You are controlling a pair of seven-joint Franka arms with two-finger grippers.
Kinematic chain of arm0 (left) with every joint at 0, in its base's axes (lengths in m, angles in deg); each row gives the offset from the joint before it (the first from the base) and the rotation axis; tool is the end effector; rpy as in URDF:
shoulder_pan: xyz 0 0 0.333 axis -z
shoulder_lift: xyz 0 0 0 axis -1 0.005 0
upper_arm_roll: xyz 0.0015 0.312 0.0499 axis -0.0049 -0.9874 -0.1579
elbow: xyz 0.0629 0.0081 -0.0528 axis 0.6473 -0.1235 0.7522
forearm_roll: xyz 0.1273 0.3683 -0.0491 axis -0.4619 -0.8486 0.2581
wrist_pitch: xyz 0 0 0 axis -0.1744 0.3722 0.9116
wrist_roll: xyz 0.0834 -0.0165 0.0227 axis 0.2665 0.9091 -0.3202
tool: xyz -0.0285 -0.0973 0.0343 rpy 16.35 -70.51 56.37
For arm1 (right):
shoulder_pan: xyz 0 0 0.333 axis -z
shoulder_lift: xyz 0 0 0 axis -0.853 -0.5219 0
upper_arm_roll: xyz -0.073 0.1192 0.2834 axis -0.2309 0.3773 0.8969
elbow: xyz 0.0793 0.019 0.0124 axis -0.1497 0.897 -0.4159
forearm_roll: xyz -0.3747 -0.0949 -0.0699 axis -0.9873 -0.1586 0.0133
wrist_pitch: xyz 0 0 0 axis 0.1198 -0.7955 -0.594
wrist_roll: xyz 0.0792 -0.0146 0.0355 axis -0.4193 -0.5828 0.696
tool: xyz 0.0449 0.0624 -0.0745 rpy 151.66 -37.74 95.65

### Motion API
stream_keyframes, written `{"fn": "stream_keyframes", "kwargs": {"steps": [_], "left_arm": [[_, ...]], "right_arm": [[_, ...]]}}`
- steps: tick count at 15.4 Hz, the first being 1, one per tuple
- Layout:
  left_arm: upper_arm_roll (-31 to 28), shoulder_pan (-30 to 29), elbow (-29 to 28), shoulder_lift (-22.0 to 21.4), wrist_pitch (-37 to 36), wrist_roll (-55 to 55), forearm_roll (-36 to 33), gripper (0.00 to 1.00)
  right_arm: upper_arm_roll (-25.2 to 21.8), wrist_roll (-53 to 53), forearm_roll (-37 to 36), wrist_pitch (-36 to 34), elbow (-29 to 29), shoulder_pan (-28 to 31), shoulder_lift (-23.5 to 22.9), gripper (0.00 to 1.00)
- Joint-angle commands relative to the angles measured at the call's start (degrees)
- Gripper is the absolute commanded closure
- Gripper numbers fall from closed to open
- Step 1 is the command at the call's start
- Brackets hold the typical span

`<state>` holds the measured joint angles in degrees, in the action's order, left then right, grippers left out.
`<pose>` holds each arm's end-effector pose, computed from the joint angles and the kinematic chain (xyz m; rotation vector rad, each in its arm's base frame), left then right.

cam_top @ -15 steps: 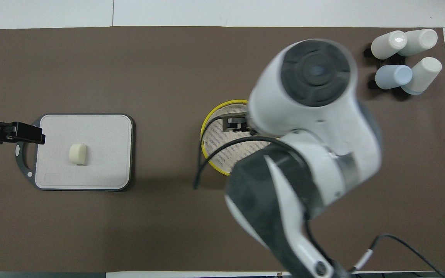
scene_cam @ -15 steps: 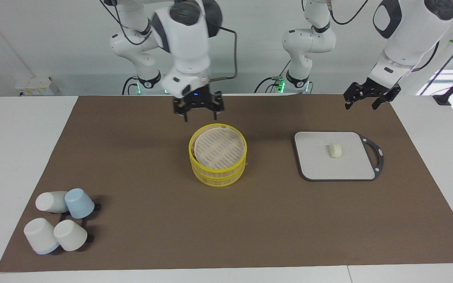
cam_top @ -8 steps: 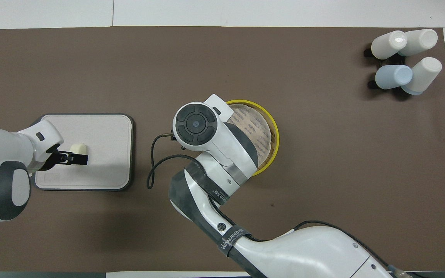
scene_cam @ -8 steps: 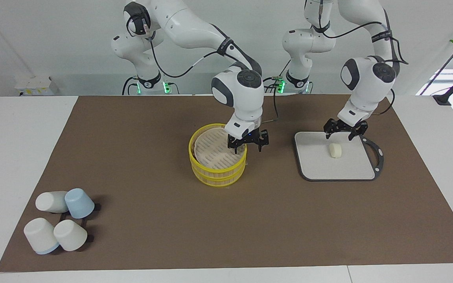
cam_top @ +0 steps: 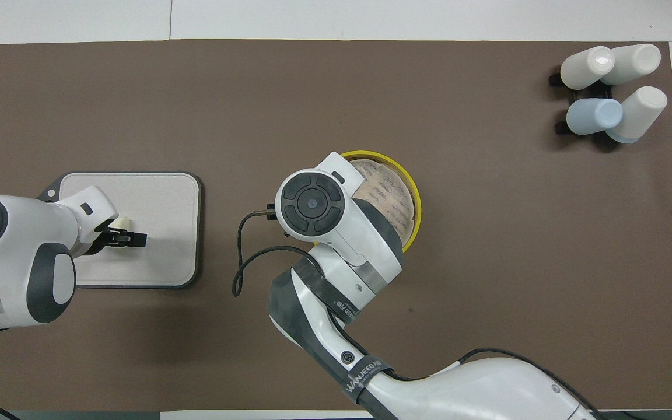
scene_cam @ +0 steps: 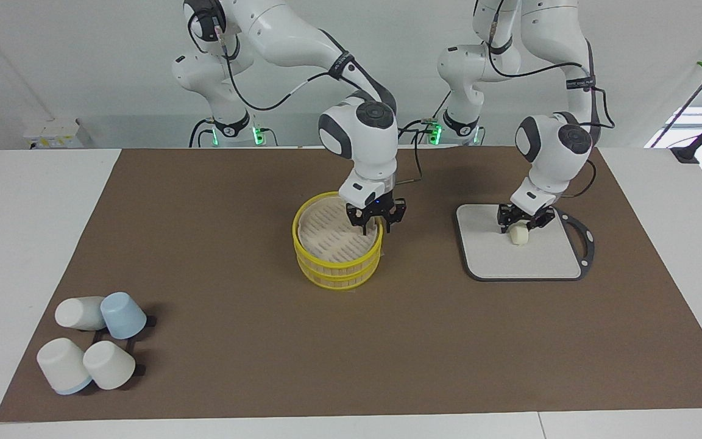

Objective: Place bun in steamer
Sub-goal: 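Lift the steamer lid with the right gripper while the left gripper grasps the bun, then lift the bun with the left gripper while the right gripper places the lid, then lower the bun into the steamer basket and open the left gripper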

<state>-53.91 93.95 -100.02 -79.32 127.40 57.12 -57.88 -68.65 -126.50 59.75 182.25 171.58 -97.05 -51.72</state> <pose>0.4975 0.0006 0.3081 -3.1265 0.3038 -0.0311 0.5292 0.4392 0.3818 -3.0799 -0.0340 -0.1304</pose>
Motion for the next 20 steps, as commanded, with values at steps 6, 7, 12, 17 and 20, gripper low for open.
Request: {"fn": "stream_keyframes", "kwargs": {"steps": [6, 7, 12, 17, 20], "left_arm": [[0.1, 6.3, 26.9, 4.4, -28.7, 12.0, 2.6, 0.8], [0.2, 8.5, 33.4, 6.6, -33.4, 16.8, 2.9, 0.8], [0.2, 29.1, 46.5, 14.4, -27.9, 51.2, 6.0, 0.8], [-0.1, 42.6, 36.1, 20.5, -9.1, 60.7, 4.7, 0.75], [-0.1, 42.9, 35.0, 22.3, -5.9, 61.2, 4.3, 0.74]], "right_arm": [[-0.5, 9.4, -5.1, -25.6, -17.8, 5.1, -1.9, 1.0], [-0.4, 10.7, -4.9, -28.2, -18.6, 7.9, -0.6, 1.0], [-0.4, 33.0, -4.8, -44.8, -15.4, 26.3, 5.2, 1.0], [-0.3, 43.3, -3.9, -44.6, -12.7, 33.0, 6.1, 1.0], [-0.3, 43.3, -4.5, -44.5, -12.0, 32.3, 6.4, 1.0]]}}
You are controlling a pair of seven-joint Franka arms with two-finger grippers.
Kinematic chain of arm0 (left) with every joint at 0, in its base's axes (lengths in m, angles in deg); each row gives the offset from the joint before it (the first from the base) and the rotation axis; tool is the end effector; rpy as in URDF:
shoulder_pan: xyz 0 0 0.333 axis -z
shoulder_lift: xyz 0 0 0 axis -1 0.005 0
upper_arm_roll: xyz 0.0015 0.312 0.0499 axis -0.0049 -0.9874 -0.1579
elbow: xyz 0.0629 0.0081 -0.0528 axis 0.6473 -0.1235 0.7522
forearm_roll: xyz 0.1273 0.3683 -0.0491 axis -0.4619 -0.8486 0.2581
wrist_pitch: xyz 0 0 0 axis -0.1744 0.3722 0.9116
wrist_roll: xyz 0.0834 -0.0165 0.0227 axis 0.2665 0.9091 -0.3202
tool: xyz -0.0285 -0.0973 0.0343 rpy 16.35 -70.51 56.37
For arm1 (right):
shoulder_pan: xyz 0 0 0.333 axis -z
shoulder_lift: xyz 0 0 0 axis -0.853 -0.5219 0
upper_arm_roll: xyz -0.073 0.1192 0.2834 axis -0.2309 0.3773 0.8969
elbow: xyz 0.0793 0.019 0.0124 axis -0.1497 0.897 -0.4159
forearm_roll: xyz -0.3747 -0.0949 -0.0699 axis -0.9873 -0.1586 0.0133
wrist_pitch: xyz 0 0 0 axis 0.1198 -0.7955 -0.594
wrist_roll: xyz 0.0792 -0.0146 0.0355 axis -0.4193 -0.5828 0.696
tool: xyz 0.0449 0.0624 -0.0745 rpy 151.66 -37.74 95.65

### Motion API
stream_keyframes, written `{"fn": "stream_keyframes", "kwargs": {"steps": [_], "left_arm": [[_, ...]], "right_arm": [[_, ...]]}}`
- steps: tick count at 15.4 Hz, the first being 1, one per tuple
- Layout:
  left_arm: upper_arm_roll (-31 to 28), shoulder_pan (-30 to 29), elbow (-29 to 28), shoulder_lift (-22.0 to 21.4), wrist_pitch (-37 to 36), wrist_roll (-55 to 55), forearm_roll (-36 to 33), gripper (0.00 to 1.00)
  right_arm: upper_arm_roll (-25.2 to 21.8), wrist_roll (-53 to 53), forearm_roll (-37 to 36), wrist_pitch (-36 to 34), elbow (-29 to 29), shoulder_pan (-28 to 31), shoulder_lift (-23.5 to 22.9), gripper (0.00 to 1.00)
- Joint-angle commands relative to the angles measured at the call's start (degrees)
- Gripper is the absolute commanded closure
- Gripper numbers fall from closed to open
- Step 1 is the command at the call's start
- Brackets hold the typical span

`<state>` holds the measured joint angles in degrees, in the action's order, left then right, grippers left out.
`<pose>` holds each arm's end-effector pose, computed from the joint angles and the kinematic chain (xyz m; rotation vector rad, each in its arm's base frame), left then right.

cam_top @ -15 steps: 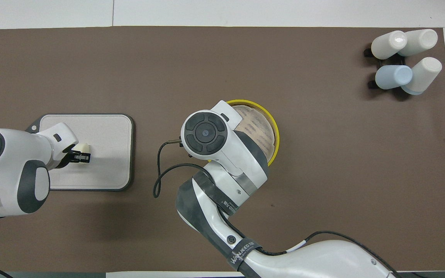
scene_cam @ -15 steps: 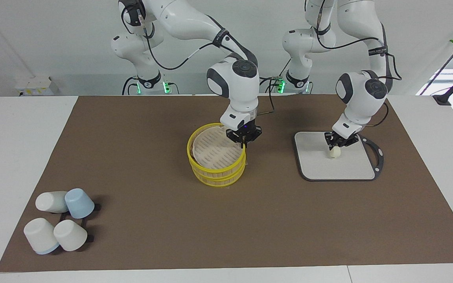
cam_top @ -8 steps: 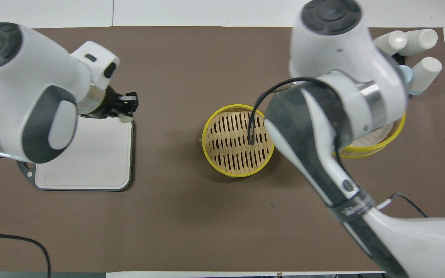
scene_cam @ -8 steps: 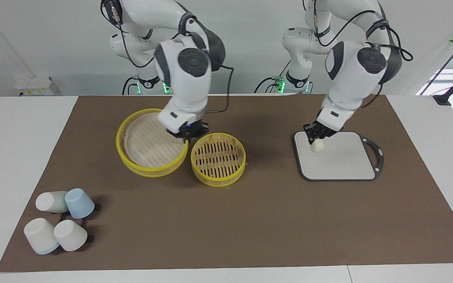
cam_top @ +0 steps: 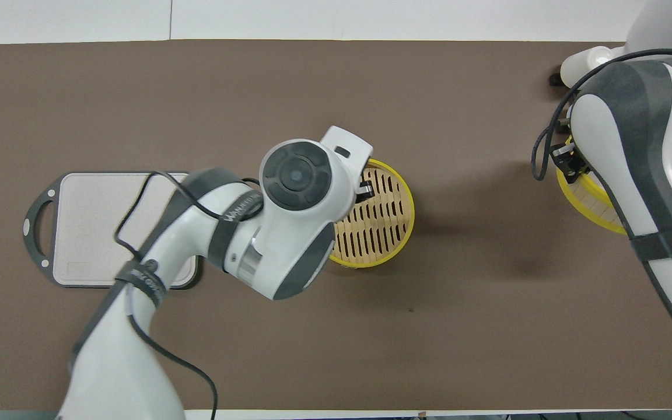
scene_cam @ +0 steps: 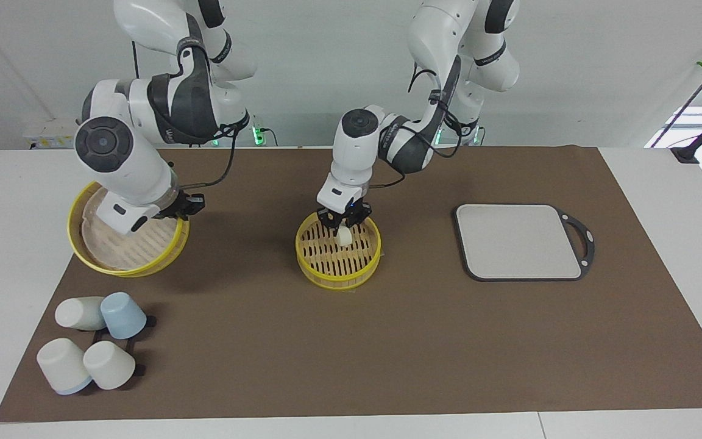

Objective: Place bun in steamer
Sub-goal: 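Lower the bun into the steamer basket and open the left gripper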

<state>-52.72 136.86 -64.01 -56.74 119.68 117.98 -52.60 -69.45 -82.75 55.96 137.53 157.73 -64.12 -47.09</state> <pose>0.4754 -0.4670 0.3387 3.0072 0.2252 0.0641 0.6246 0.0561 0.4902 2.9914 0.2801 -0.5378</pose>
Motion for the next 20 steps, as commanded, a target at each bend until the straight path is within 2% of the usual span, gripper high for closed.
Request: {"fn": "stream_keyframes", "kwargs": {"steps": [1, 2, 3, 4, 5, 6, 8, 10, 12, 14, 17, 18, 20], "left_arm": [[-1.3, 0.1, -1.0, 0.1, 2.6, 1.0, -1.0, 0.73], [-1.3, 0.3, -1.0, 0.3, 3.1, 1.8, -1.0, 0.71], [-1.3, 0.7, -1.0, 0.3, 3.1, 2.4, -1.0, 0.57], [-1.3, 0.8, -0.8, 0.3, 2.7, 3.3, -1.0, 0.19], [-1.3, 0.7, -0.8, 0.3, 2.4, 4.4, -1.0, 0.0], [-1.2, 0.5, -0.8, -0.4, 1.9, 4.7, -1.0, 0.0], [-1.6, -0.7, -0.9, -5.0, -4.6, 3.8, -1.0, 0.0], [-1.3, -6.3, -0.7, -10.7, -12.1, 0.4, -0.8, 0.0], [-1.4, -12.3, 1.1, -15.6, -21.4, -6.4, -0.3, 0.0], [-1.7, -18.9, 1.3, -20.0, -27.8, -14.4, -0.4, 0.0], [-1.7, -30.9, 1.7, -25.0, -35.9, -33.7, -1.0, 0.0], [-1.8, -34.5, 1.7, -25.8, -37.6, -39.8, -1.1, 0.0], [-1.7, -39.5, 1.7, -26.4, -39.0, -48.5, -3.0, 0.0]], "right_arm": [[0.5, -0.4, -0.7, 0.2, 2.0, -0.7, 1.9, 1.0], [0.5, -0.4, -0.7, 0.1, 2.1, -0.7, 1.9, 1.0], [0.5, -0.3, -0.7, 0.0, 2.1, -0.7, 1.9, 1.0], [0.5, -0.3, -0.8, -0.1, 2.1, -0.9, 1.9, 1.0], [0.5, -0.3, -0.8, -0.1, 2.1, -1.3, 2.0, 1.0], [0.5, -0.4, -0.8, 0.1, 2.1, -1.3, 2.0, 1.0], [0.9, -0.5, -0.2, 1.5, 1.9, -2.5, 1.9, 1.0], [1.0, -5.4, 0.6, 3.8, 1.5, -6.7, 1.9, 1.0], [1.1, -12.4, 4.6, 10.0, 1.5, -11.1, 1.6, 1.0], [1.1, -17.1, 6.9, 16.2, 1.5, -16.8, 0.9, 1.0], [0.8, -27.8, 3.9, 28.2, 1.0, -27.5, -7.0, 1.0], [0.8, -30.3, 3.0, 32.4, 1.2, -28.8, -7.9, 1.0], [0.9, -30.8, 3.0, 33.0, 3.4, -29.6, -7.7, 1.0]]}}
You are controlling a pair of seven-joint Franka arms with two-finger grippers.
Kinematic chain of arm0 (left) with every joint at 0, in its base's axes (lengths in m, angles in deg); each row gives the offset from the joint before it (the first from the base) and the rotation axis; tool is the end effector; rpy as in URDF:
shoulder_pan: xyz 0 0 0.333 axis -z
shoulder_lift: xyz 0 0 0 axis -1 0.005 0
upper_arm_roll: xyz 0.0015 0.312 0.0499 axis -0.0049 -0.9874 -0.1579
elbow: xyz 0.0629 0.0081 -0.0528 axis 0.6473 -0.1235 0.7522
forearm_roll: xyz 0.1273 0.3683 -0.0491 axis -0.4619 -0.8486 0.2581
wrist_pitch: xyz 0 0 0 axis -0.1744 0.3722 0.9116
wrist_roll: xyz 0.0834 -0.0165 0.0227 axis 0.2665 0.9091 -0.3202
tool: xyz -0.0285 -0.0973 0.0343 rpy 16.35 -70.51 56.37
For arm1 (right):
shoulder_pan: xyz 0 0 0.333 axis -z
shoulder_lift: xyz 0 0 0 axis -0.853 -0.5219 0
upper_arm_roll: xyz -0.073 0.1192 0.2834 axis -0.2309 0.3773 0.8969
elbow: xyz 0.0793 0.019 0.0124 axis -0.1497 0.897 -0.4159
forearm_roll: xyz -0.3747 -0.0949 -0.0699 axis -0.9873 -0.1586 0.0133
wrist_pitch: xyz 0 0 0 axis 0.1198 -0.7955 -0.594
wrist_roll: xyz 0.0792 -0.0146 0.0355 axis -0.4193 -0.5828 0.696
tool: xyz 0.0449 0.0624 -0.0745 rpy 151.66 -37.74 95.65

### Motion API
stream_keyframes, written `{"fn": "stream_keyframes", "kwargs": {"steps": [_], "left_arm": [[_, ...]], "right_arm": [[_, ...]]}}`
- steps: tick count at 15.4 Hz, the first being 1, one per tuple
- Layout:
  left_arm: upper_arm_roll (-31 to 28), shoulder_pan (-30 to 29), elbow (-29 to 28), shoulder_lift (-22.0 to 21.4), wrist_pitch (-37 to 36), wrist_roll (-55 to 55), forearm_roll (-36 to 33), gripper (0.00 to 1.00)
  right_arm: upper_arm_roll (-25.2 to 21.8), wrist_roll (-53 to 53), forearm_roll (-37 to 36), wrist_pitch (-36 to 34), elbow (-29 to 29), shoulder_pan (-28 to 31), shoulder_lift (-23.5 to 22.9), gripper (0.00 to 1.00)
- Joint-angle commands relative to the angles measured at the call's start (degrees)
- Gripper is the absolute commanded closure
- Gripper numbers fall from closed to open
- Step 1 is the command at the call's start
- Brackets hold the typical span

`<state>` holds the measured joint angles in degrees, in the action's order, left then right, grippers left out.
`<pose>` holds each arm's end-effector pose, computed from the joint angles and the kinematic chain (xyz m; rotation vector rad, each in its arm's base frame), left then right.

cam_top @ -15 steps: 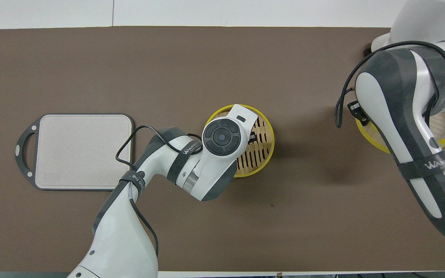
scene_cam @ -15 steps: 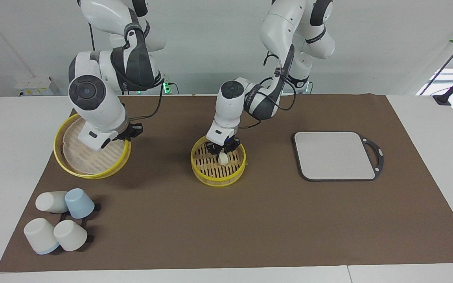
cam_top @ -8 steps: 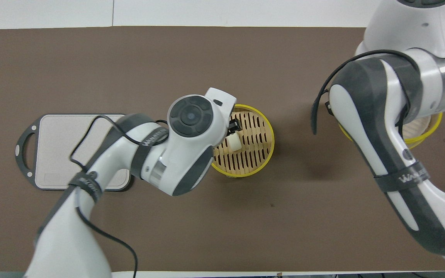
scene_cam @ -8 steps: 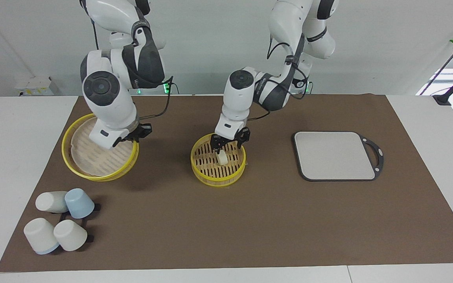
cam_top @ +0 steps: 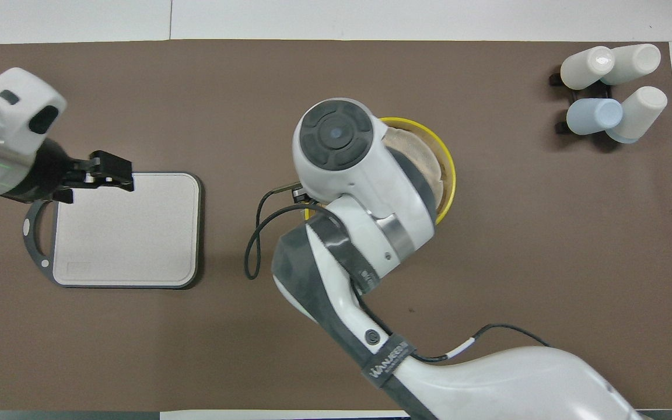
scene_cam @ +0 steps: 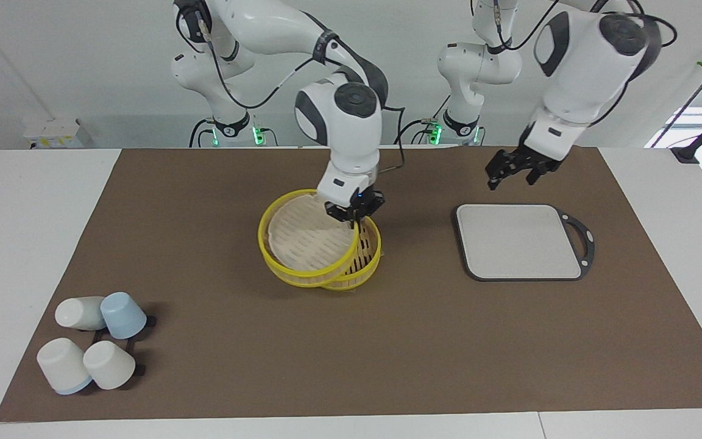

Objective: Place bun in steamer
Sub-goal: 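Lower the white lid onto the steamer basket with the right gripper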

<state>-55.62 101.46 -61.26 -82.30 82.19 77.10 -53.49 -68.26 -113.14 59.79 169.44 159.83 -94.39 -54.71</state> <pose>0.5461 -0.0625 0.5770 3.0605 0.0879 -0.0785 0.5611 0.4263 0.4227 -3.1114 -0.3286 -0.0469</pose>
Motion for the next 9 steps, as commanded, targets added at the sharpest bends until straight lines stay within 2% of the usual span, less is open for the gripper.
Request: {"fn": "stream_keyframes", "kwargs": {"steps": [1, 9], "left_arm": [[1.2, -5.1, -1.1, -1.1, -1.5, -10.2, -3.6, 0.0], [1.2, -6.4, -1.0, -1.3, -3.5, -13.7, -6.3, 0.0]], "right_arm": [[-0.3, -0.7, -0.9, 1.6, 3.1, 0.3, 0.5, 1.0], [-0.1, -6.0, 0.5, 6.8, 8.6, -1.3, 2.4, 1.0]]}}
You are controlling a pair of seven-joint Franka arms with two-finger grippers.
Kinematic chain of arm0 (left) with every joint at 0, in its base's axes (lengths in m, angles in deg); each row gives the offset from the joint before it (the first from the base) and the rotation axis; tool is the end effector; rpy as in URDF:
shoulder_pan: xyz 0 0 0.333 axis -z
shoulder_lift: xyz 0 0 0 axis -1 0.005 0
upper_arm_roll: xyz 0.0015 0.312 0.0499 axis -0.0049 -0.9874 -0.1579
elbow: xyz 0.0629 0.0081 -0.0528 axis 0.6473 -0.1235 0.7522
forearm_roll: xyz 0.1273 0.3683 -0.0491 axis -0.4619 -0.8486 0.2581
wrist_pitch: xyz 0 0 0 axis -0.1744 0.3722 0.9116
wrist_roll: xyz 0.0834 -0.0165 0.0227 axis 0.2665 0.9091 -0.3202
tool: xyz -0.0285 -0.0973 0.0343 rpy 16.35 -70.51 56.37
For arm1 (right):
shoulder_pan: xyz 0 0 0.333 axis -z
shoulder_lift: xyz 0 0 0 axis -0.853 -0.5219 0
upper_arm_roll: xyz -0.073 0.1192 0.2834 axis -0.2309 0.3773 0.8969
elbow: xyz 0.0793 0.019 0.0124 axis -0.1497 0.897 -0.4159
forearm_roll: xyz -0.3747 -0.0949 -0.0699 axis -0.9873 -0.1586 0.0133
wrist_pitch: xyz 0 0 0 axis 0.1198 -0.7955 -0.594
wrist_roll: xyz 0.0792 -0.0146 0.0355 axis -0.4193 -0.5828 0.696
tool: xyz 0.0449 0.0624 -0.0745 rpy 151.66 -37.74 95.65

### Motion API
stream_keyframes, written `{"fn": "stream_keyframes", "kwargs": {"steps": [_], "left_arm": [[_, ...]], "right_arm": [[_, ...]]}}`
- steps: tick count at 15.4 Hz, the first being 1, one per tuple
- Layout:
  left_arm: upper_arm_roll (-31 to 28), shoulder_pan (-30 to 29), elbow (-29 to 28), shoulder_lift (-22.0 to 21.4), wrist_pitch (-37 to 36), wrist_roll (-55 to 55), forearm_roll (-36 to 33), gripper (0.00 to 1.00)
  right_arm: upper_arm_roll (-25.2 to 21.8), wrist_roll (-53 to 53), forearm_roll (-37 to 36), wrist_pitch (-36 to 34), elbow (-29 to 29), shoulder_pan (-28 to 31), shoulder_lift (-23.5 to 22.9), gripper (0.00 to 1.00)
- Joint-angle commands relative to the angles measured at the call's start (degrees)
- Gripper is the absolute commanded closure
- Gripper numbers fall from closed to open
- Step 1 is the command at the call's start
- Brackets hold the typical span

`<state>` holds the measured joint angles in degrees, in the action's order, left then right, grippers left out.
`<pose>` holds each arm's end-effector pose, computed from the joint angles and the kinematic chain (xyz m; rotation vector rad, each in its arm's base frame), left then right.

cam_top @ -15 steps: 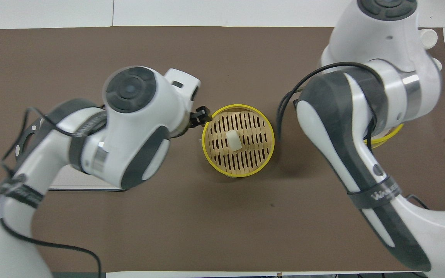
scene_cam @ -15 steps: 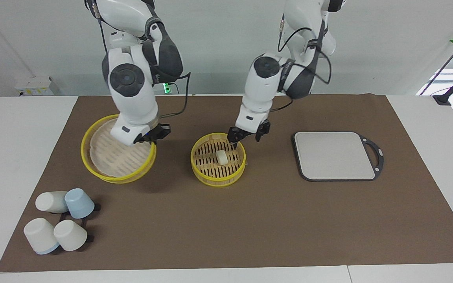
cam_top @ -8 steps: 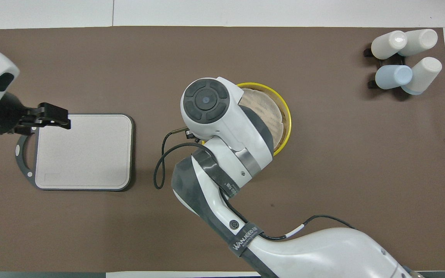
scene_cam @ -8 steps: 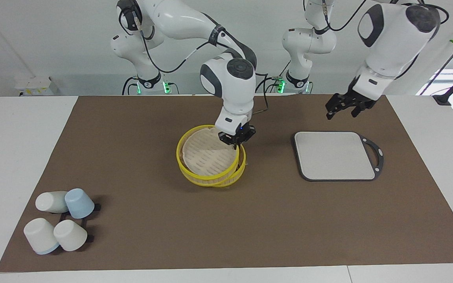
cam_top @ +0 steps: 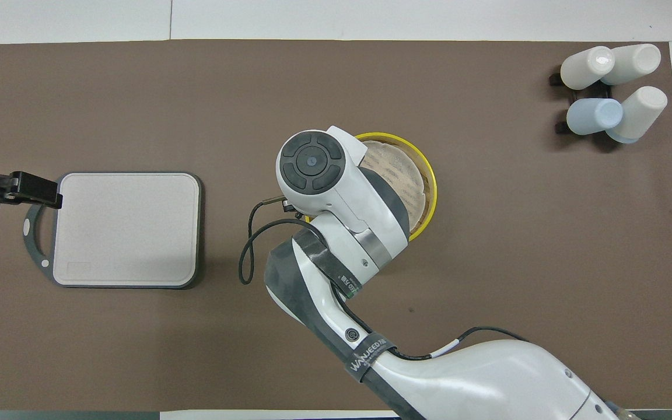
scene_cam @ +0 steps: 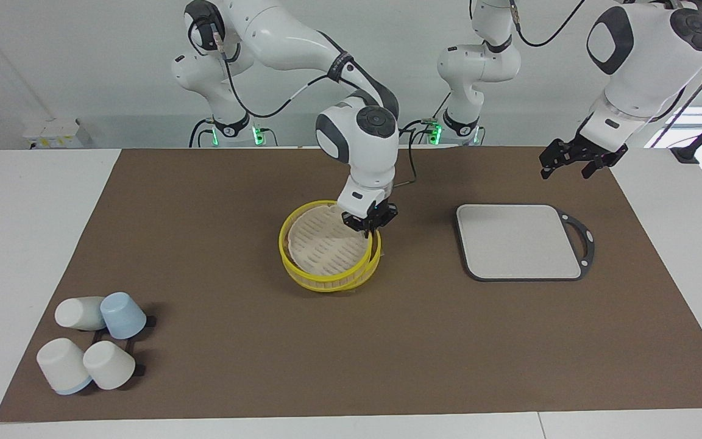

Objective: Place bun in steamer
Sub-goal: 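Lower the white lid onto the steamer basket with the right gripper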

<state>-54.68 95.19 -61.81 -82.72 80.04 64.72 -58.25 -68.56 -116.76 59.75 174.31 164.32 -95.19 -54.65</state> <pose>0.5428 -0.0031 0.5731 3.1324 -0.1157 -0.1266 0.5534 0.4297 0.3936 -3.1155 -0.2475 -0.0582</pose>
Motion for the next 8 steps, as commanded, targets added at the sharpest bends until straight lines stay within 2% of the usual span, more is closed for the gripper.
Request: {"fn": "stream_keyframes", "kwargs": {"steps": [1, 8], "left_arm": [[0.3, 0.0, -0.4, -0.9, -1.5, -1.3, -1.6, 0.0], [0.2, 0.4, 4.1, -1.2, -6.2, -1.4, -1.4, 0.0]], "right_arm": [[0.2, -2.8, 1.5, 2.6, 4.0, -0.5, 2.3, 1.0], [0.2, -4.8, 3.2, 7.3, 4.3, -1.5, 1.4, 1.0]]}}
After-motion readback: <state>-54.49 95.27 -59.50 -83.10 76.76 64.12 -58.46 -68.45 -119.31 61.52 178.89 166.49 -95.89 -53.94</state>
